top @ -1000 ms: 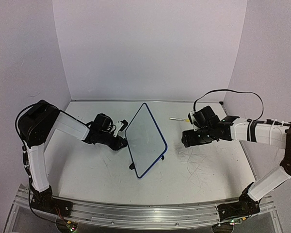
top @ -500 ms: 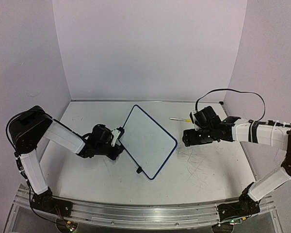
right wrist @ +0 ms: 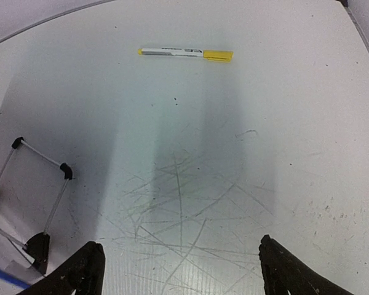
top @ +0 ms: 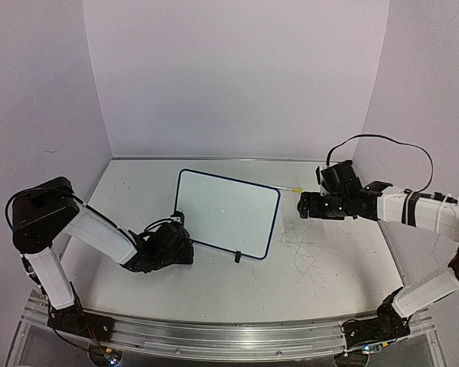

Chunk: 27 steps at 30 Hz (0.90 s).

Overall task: Write a sentence on the whiteboard
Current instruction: Adjust the whiteboard at the center of the board.

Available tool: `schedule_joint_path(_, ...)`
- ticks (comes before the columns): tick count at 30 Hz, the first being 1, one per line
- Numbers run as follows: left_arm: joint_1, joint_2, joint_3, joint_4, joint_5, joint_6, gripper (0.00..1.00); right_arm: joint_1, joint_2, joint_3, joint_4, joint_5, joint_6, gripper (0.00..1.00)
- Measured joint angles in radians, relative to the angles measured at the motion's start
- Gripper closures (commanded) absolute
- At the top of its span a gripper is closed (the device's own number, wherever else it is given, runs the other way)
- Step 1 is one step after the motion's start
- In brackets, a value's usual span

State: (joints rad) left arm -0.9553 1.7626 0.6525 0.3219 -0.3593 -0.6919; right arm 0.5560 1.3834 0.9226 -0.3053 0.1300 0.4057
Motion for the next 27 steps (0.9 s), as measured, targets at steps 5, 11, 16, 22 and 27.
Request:
schedule_joint_path(5, -0.069, -0.003, 0.001, -0.006, -0.049, -0.113, 0.52, 0.001, -0.016, -0.013, 0.057, -0.058, -0.007, 0.12)
schedule_joint_path(11, -0.129, -0.099, -0.043, -0.032, -0.042, -0.117, 0.11, 0.001, -0.101, -0.066, 0.100, -0.078, -0.032, 0.04)
schedule_joint_path(16, -0.187, -0.303, -0.123, -0.049, -0.018, -0.071, 0.01, 0.001, -0.145, -0.101, 0.135, -0.116, -0.090, 0.04)
schedule_joint_path(22, -0.177, -0.564, -0.142, -0.138, 0.031, -0.012, 0.04, 0.002, -0.202, -0.177, 0.193, -0.284, -0.116, 0.07)
schedule_joint_path(27, 0.017, -0.570, -0.085, -0.216, 0.176, 0.007, 0.18, 0.011, -0.256, -0.212, 0.206, -0.377, -0.064, 0.07)
